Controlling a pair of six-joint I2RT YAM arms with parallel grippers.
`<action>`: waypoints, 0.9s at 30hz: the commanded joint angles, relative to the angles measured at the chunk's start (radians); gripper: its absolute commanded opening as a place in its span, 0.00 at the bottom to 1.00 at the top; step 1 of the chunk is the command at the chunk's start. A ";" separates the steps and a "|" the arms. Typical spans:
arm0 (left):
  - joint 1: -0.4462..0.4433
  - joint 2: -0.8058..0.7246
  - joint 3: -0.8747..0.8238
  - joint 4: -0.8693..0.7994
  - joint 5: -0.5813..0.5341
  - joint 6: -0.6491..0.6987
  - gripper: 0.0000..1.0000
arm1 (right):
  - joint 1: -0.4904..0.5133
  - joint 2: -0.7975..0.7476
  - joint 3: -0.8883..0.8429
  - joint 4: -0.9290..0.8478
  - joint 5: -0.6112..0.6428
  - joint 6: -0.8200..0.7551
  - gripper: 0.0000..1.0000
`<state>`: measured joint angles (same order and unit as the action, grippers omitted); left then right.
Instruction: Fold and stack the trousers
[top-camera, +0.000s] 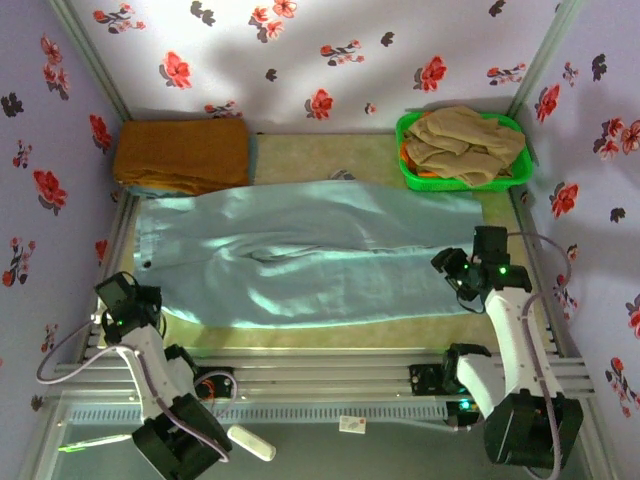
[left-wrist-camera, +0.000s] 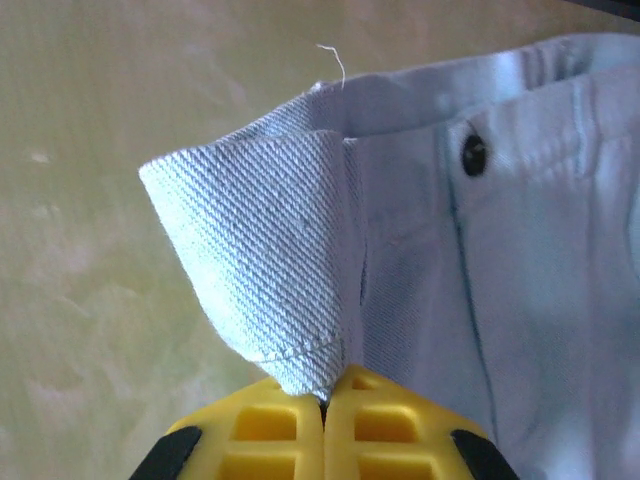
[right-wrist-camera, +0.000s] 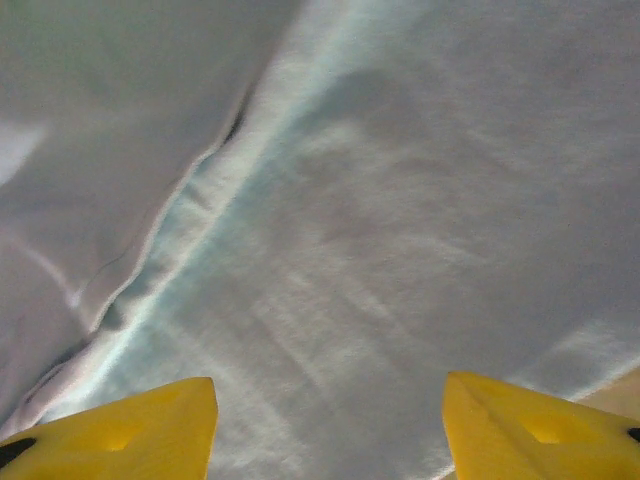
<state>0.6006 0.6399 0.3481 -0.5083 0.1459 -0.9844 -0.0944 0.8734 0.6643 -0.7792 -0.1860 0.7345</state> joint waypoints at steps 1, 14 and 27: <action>0.005 -0.031 0.071 -0.101 0.100 0.020 0.00 | -0.040 -0.032 -0.038 -0.123 0.184 0.073 0.69; 0.005 -0.047 0.213 -0.151 0.159 0.062 0.00 | -0.119 0.031 -0.177 -0.085 0.238 0.274 0.82; 0.005 -0.040 0.310 -0.207 0.179 0.092 0.00 | -0.127 0.146 -0.222 0.113 0.116 0.260 0.03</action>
<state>0.6006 0.6102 0.6010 -0.6868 0.2989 -0.9302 -0.2218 1.0332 0.4545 -0.7475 -0.0380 1.0069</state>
